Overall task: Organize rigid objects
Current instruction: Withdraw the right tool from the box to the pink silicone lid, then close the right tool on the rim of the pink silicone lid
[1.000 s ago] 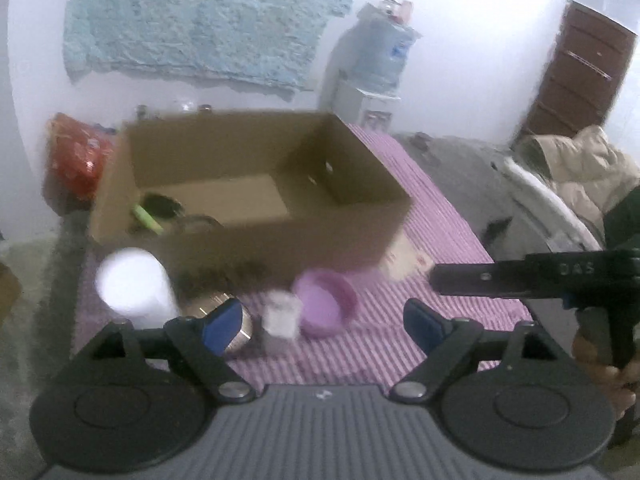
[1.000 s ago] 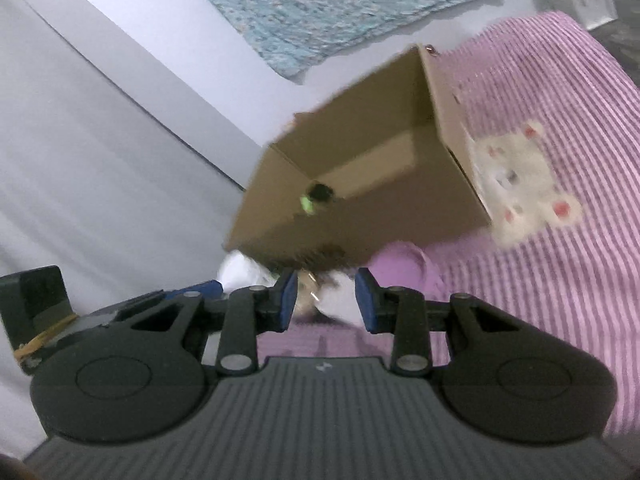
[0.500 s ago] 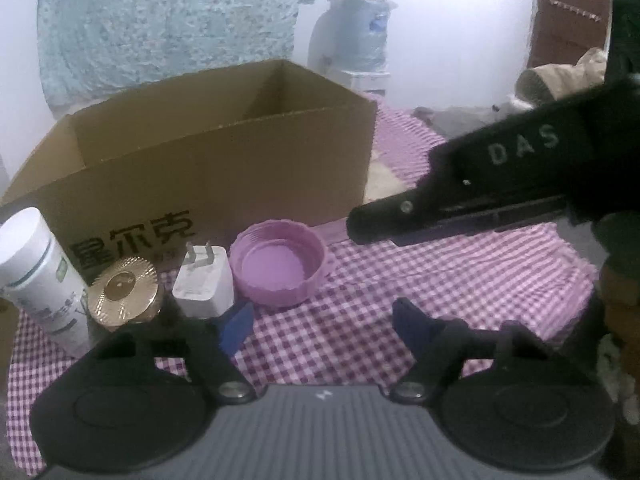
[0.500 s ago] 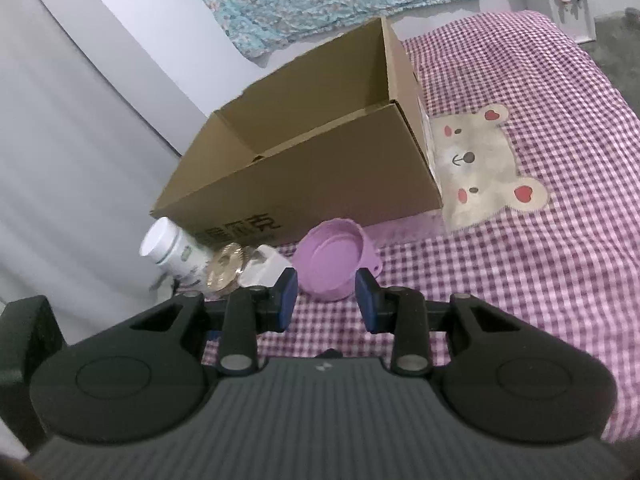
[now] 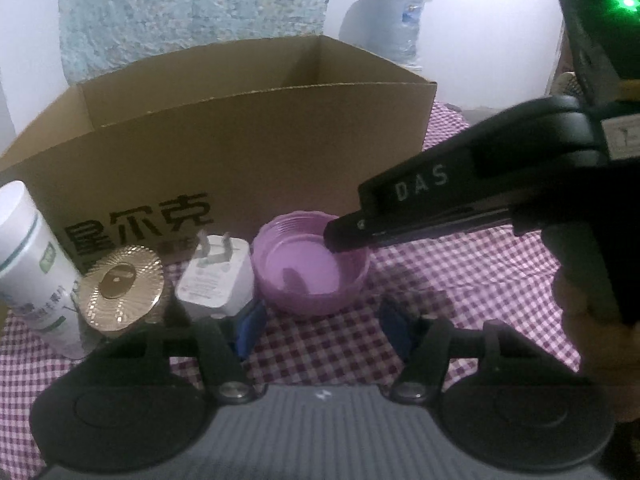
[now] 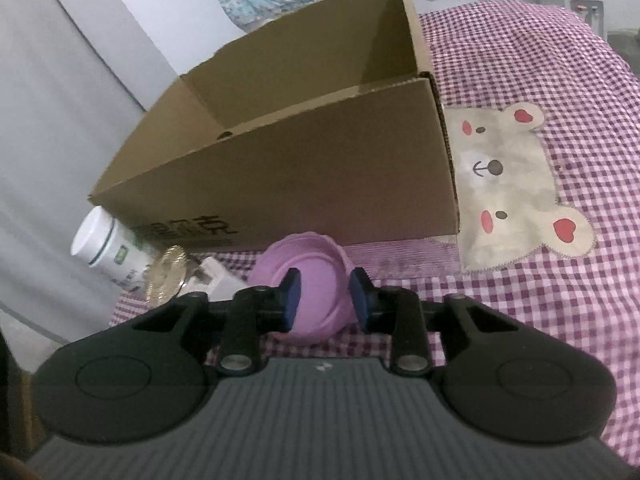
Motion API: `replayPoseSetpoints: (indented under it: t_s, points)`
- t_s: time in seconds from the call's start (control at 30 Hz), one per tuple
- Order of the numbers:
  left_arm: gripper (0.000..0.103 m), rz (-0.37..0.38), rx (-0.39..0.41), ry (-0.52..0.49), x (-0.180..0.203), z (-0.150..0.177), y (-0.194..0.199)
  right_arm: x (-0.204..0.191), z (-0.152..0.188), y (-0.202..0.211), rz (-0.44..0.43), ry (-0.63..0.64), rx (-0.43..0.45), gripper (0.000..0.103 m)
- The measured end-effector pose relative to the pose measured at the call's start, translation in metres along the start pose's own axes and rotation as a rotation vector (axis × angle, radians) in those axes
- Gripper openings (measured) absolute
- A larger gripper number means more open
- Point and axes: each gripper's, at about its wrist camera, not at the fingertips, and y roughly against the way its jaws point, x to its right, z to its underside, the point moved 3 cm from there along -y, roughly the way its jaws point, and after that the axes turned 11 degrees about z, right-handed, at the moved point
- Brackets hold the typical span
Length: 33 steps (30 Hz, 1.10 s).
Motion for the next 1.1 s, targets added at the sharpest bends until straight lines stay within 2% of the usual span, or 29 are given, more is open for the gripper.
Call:
replayPoseSetpoints:
  t_s: [0.17,0.3,0.47,0.53,0.6,0.67,0.7,0.77,0.83,1.1]
  points:
    - [0.065,0.031,0.003,-0.012,0.007,0.000,-0.002,0.003,0.002,0.002,-0.028,-0.028,-0.024,0.017]
    - [0.065,0.054,-0.001,-0.023,0.014,0.003,0.002,0.005,0.010,0.008,-0.022,-0.034,-0.039,0.017]
    - [0.065,0.119,-0.007,-0.038,0.026,0.010,0.008,0.009,0.023,0.019,-0.056,-0.057,-0.073,0.017]
    - [0.066,0.103,0.005,-0.060,0.029,0.011,0.013,0.010,0.025,0.025,-0.051,-0.055,-0.064,0.018]
    - [0.075,0.065,0.015,-0.075,0.028,0.011,0.014,0.013,0.023,0.030,-0.044,-0.057,-0.045,0.019]
    - [0.078,0.016,0.012,-0.076,0.024,0.009,0.011,0.014,0.016,0.031,-0.017,-0.048,-0.022,0.020]
    - [0.079,0.005,0.005,-0.071,0.022,0.008,0.009,0.015,0.013,0.030,-0.008,-0.046,-0.017,0.021]
    - [0.079,-0.004,-0.016,-0.066,0.019,0.006,0.002,0.016,0.007,0.025,-0.016,-0.048,-0.013,0.030]
    - [0.079,-0.022,-0.031,-0.064,0.016,0.001,-0.005,0.016,0.003,0.017,-0.016,-0.049,-0.013,0.030]
    - [0.079,0.004,-0.025,-0.066,0.019,-0.007,-0.017,0.015,0.003,-0.015,-0.057,-0.080,-0.074,0.033]
